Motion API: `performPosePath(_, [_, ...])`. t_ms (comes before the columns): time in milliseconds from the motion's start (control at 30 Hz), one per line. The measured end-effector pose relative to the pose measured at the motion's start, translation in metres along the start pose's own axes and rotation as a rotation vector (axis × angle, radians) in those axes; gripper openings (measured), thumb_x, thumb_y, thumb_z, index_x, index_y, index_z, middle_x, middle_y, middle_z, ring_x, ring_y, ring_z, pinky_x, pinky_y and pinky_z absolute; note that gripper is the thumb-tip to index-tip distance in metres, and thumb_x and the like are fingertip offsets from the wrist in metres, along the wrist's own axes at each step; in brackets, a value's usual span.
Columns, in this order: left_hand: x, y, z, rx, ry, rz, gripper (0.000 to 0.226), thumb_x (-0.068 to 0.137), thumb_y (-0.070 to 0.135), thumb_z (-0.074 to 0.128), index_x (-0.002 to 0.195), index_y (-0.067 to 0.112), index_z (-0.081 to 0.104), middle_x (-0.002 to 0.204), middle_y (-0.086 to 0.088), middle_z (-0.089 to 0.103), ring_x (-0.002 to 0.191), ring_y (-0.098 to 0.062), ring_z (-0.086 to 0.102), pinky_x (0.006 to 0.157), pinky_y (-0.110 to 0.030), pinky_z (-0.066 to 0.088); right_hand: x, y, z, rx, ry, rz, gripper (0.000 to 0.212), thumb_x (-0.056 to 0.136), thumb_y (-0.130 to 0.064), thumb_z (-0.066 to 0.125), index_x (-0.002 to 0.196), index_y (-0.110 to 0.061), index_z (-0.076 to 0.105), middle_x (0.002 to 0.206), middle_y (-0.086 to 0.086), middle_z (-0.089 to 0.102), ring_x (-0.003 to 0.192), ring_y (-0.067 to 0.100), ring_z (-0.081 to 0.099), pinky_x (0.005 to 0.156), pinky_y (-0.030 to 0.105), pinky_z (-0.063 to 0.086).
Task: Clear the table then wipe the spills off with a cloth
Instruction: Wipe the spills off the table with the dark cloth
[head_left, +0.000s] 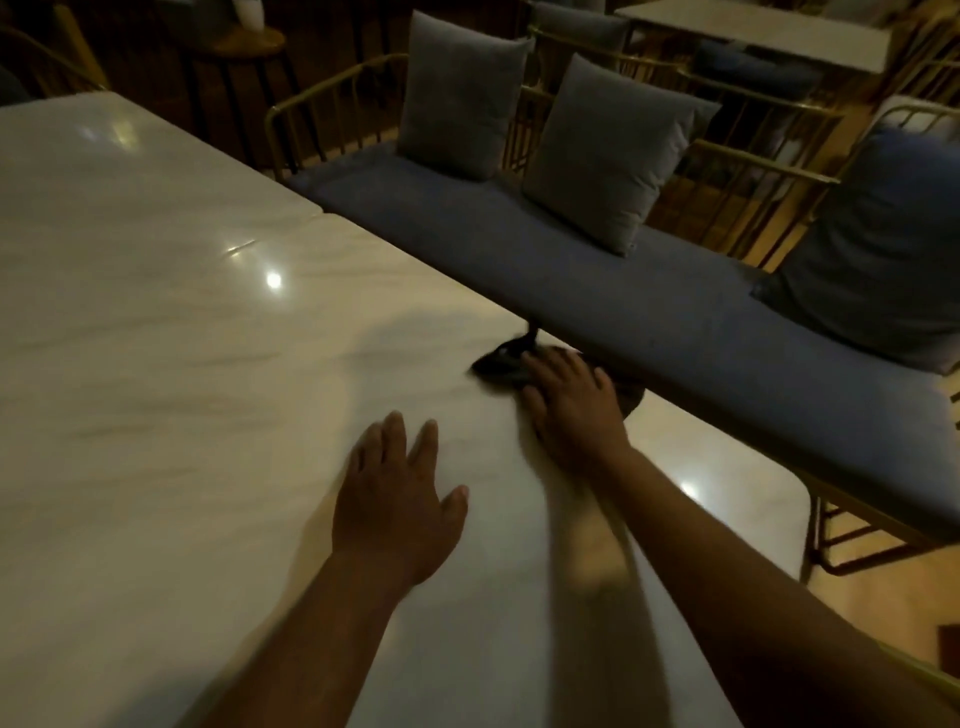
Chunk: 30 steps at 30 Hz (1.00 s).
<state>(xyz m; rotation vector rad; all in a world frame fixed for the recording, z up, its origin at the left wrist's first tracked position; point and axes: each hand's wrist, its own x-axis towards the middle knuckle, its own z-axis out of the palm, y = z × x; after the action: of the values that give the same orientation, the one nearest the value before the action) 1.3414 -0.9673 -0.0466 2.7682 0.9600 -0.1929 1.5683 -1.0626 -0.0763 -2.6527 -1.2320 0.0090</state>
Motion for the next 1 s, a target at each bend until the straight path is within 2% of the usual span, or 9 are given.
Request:
performPosePath(67, [-0.004, 0.000, 0.000, -0.002, 0.000, 0.022, 0.080, 0.099, 0.064, 0.029, 0.163, 0.028, -0.004, 0.170, -0.011, -0.009, 0.156, -0.032, -0.004, 0.127, -0.041, 0.004, 0.022, 0.012, -0.004, 0.008, -0.028, 0.181, 0.054, 0.104, -0.051, 0.026, 0.155, -0.036, 0.024, 0.165, -0.001, 0.019, 0.151, 0.026, 0.014, 0.121, 0.052, 0.013])
performPosePath(133, [-0.011, 0.004, 0.002, -0.016, 0.000, 0.055, 0.079, 0.099, 0.064, 0.030, 0.163, 0.029, -0.003, 0.170, -0.009, -0.007, 0.156, -0.030, -0.003, 0.127, -0.040, 0.006, 0.021, 0.005, -0.005, 0.012, -0.009, 0.222, 0.055, 0.104, -0.050, 0.027, 0.156, -0.034, 0.022, 0.165, 0.000, 0.016, 0.152, 0.027, 0.012, 0.122, 0.053, 0.011])
performPosePath(267, [-0.019, 0.015, 0.004, -0.002, 0.023, 0.076, 0.079, 0.099, 0.063, 0.030, 0.163, 0.028, -0.002, 0.170, -0.010, -0.006, 0.156, -0.031, -0.002, 0.126, -0.041, 0.005, -0.038, -0.015, -0.003, 0.063, -0.044, -0.041, 0.058, 0.102, -0.057, 0.017, 0.156, -0.037, 0.021, 0.165, -0.005, 0.015, 0.153, 0.024, 0.008, 0.122, 0.051, 0.007])
performPosePath(333, [-0.021, 0.018, 0.005, -0.024, 0.018, 0.081, 0.080, 0.099, 0.063, 0.032, 0.163, 0.029, -0.002, 0.170, -0.009, -0.007, 0.156, -0.030, -0.003, 0.126, -0.040, 0.004, -0.051, 0.006, -0.007, 0.013, -0.054, -0.052, 0.064, 0.096, -0.061, 0.009, 0.155, -0.040, 0.022, 0.164, -0.008, 0.018, 0.152, 0.022, 0.012, 0.121, 0.050, 0.011])
performPosePath(400, [-0.026, 0.022, 0.005, -0.035, -0.007, 0.106, 0.079, 0.099, 0.063, 0.032, 0.163, 0.030, -0.002, 0.170, -0.008, -0.008, 0.156, -0.029, -0.004, 0.127, -0.040, 0.005, -0.041, 0.035, -0.011, -0.026, 0.004, 0.124, 0.062, 0.097, -0.058, 0.014, 0.154, -0.038, 0.025, 0.164, -0.005, 0.021, 0.151, 0.027, 0.016, 0.119, 0.050, 0.014])
performPosePath(500, [-0.040, 0.034, 0.006, -0.048, -0.049, 0.154, 0.078, 0.100, 0.061, 0.032, 0.162, 0.032, -0.005, 0.170, -0.006, -0.012, 0.156, -0.028, -0.007, 0.127, -0.041, 0.006, -0.024, 0.049, -0.017, 0.000, -0.031, 0.373, 0.056, 0.103, -0.052, 0.022, 0.157, -0.035, 0.018, 0.166, 0.000, 0.013, 0.152, 0.033, 0.006, 0.121, 0.056, 0.007])
performPosePath(733, [-0.074, 0.062, 0.016, -0.058, -0.092, 0.273, 0.077, 0.101, 0.058, 0.031, 0.162, 0.031, -0.009, 0.168, -0.008, -0.019, 0.155, -0.030, -0.012, 0.127, -0.042, 0.000, -0.123, 0.034, -0.025, 0.039, -0.060, -0.020, 0.062, 0.097, -0.060, 0.013, 0.155, -0.038, 0.024, 0.164, -0.007, 0.019, 0.152, 0.024, 0.010, 0.121, 0.051, 0.010])
performPosePath(900, [-0.084, 0.063, 0.016, -0.032, -0.115, 0.286, 0.080, 0.101, 0.060, 0.033, 0.162, 0.029, -0.008, 0.168, -0.010, -0.017, 0.155, -0.033, -0.012, 0.127, -0.045, 0.003, -0.094, 0.082, -0.027, -0.056, -0.005, 0.318, 0.058, 0.102, -0.056, 0.018, 0.156, -0.036, 0.021, 0.165, -0.003, 0.017, 0.152, 0.027, 0.012, 0.122, 0.051, 0.010])
performPosePath(1000, [-0.087, 0.062, 0.017, -0.034, -0.111, 0.289, 0.080, 0.100, 0.062, 0.032, 0.162, 0.029, -0.007, 0.168, -0.011, -0.017, 0.155, -0.033, -0.011, 0.127, -0.044, 0.003, -0.107, 0.056, -0.021, -0.036, 0.020, 0.283, 0.058, 0.101, -0.055, 0.018, 0.156, -0.035, 0.022, 0.165, -0.002, 0.018, 0.152, 0.028, 0.012, 0.122, 0.052, 0.009])
